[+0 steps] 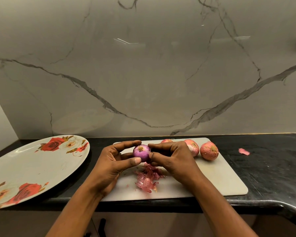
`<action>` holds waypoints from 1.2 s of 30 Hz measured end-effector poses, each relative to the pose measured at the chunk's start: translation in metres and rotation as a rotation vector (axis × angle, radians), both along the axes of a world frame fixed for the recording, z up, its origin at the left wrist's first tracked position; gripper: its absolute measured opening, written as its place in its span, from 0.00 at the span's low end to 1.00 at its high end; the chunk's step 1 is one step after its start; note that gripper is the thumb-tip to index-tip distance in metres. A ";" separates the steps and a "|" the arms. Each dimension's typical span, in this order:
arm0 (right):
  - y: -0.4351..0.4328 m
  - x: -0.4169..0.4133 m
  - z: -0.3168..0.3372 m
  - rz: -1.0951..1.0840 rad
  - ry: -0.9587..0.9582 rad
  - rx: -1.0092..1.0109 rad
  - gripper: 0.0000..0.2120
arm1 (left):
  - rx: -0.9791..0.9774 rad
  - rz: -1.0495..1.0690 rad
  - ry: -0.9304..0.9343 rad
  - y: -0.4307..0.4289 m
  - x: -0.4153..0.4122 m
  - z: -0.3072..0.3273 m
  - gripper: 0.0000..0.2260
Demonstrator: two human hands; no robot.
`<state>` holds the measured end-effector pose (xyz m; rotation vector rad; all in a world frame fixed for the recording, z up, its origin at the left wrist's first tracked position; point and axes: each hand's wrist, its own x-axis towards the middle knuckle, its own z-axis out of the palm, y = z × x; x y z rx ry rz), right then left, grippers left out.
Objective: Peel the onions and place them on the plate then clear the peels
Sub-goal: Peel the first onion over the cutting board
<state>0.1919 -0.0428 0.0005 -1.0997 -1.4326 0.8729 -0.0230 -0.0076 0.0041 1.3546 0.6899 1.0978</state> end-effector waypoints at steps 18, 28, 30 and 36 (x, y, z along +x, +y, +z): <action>-0.001 -0.002 0.001 -0.031 0.057 0.021 0.18 | -0.098 -0.001 -0.053 0.002 0.002 0.000 0.21; 0.002 0.002 -0.003 -0.174 -0.015 0.079 0.10 | -0.131 0.031 -0.054 0.000 0.005 0.002 0.19; 0.002 0.003 -0.004 -0.182 -0.050 0.085 0.08 | -0.136 0.038 -0.047 0.000 0.005 0.003 0.18; 0.001 -0.001 -0.003 -0.079 -0.055 0.058 0.15 | -0.121 0.050 -0.023 0.000 0.005 0.001 0.17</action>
